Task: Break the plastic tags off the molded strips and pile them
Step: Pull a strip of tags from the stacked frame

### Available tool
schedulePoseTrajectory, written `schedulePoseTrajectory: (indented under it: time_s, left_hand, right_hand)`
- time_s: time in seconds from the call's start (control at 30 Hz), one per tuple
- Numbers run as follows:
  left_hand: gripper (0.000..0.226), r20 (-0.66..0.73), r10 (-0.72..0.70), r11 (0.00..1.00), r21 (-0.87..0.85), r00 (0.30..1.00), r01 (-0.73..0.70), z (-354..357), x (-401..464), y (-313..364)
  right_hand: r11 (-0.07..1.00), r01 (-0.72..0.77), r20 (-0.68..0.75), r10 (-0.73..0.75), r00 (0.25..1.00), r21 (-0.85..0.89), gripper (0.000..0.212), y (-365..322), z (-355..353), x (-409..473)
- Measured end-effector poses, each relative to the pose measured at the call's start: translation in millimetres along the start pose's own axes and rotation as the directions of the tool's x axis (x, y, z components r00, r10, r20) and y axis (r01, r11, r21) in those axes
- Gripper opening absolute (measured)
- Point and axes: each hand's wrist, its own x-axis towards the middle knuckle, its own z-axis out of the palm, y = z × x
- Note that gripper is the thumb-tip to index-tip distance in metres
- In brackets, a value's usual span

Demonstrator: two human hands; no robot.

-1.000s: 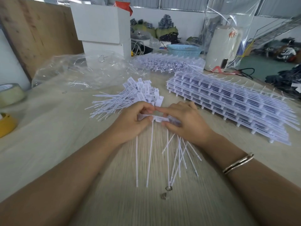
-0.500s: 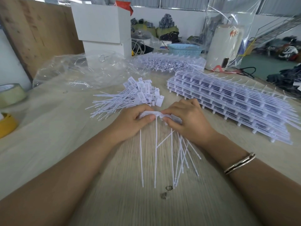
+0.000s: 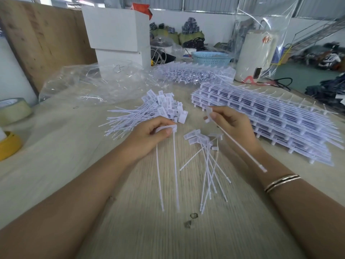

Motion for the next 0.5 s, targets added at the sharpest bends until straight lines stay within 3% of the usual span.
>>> schedulePoseTrajectory:
  time_s: [0.07,0.2,0.27,0.4,0.5]
  left_hand:
    - [0.029,0.005,-0.015,1.0,0.009,1.0,0.015,0.8,1.6,-1.9]
    - [0.033,0.013,-0.04,0.999,0.021,0.999,0.04,0.4,2.6,-5.3]
    - [0.031,-0.003,-0.021,0.999,0.039,1.0,0.021,0.3,1.9,-5.8]
    - [0.031,-0.026,0.062,0.992,0.113,0.998,-0.059,5.8,3.0,-3.2]
    - [0.033,-0.029,0.088,0.992,0.092,0.996,-0.085,11.0,2.9,0.2]
  right_hand:
    - [0.992,0.034,0.05,-0.028,0.998,-0.119,0.015,3.0,-2.7,-1.1]
    - [0.903,0.169,0.292,-0.05,0.955,-0.395,0.034,6.7,-2.2,1.1]
    - [0.85,0.22,0.32,-0.064,0.945,-0.48,0.026,6.7,-1.3,3.9]
    - [0.79,0.348,0.271,-0.238,0.933,-0.505,0.023,-0.6,5.0,-2.3]
    - [0.709,0.512,0.4,-0.341,0.851,-0.485,0.036,-15.6,17.5,-9.5]
